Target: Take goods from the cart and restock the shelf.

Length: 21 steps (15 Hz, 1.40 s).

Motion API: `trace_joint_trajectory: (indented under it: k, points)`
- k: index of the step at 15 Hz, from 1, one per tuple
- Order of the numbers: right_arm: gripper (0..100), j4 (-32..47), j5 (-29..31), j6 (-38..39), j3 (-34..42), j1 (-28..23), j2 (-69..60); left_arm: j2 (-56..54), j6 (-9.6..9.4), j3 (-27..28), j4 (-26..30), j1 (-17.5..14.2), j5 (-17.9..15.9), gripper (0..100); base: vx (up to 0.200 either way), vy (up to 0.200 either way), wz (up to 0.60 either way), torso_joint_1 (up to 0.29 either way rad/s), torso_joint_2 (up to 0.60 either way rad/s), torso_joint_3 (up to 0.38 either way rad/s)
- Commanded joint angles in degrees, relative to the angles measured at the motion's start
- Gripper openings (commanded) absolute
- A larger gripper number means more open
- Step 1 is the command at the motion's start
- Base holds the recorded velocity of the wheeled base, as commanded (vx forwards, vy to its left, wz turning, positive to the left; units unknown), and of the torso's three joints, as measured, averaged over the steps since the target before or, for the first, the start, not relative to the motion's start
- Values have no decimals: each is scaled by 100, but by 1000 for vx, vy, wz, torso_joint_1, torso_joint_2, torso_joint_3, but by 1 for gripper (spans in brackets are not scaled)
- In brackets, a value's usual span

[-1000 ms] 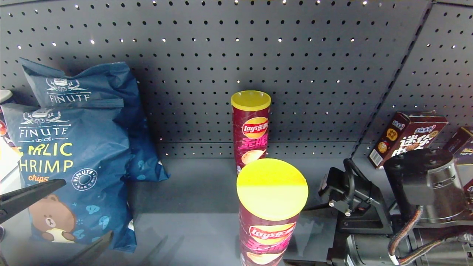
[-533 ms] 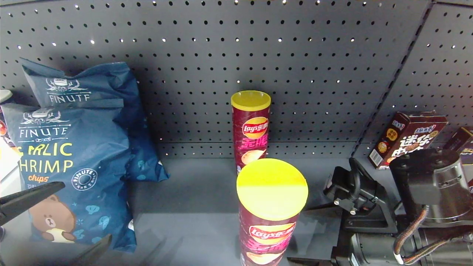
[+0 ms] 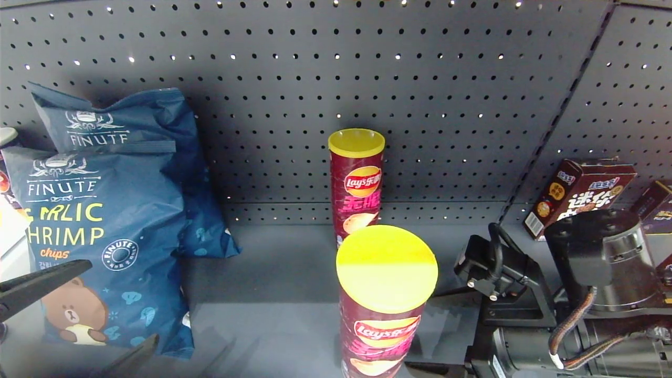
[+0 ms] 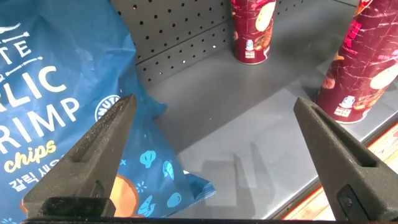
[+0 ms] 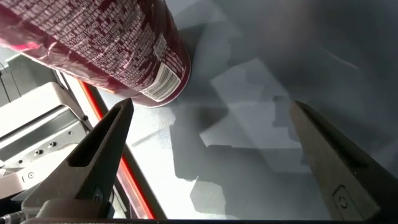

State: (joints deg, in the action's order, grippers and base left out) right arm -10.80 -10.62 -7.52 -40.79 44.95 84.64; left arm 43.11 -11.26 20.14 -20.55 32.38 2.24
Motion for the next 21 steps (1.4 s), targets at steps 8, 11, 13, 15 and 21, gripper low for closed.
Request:
trace_joint_trajectory:
  k: [8,11,13,15,21]
  points:
    - [100,-98,-10,-12,-149,32,334,-48,98,-80,-1,-3,4,100,0,0,0,0,0,0]
    - [100,-115,-10,-12,-78,32,290,-57,98,-115,-1,-3,4,100,0,0,0,0,0,0]
    - [100,-115,-2,-4,-69,5,255,-57,98,-115,-1,-3,-5,100,0,0,0,0,0,0]
    - [100,-124,-2,-4,-131,-12,281,-57,98,-115,-1,-3,-5,100,0,0,0,0,0,0]
    - [100,-124,-2,-12,-219,23,413,-92,107,-115,-1,-3,4,100,0,0,0,0,0,0]
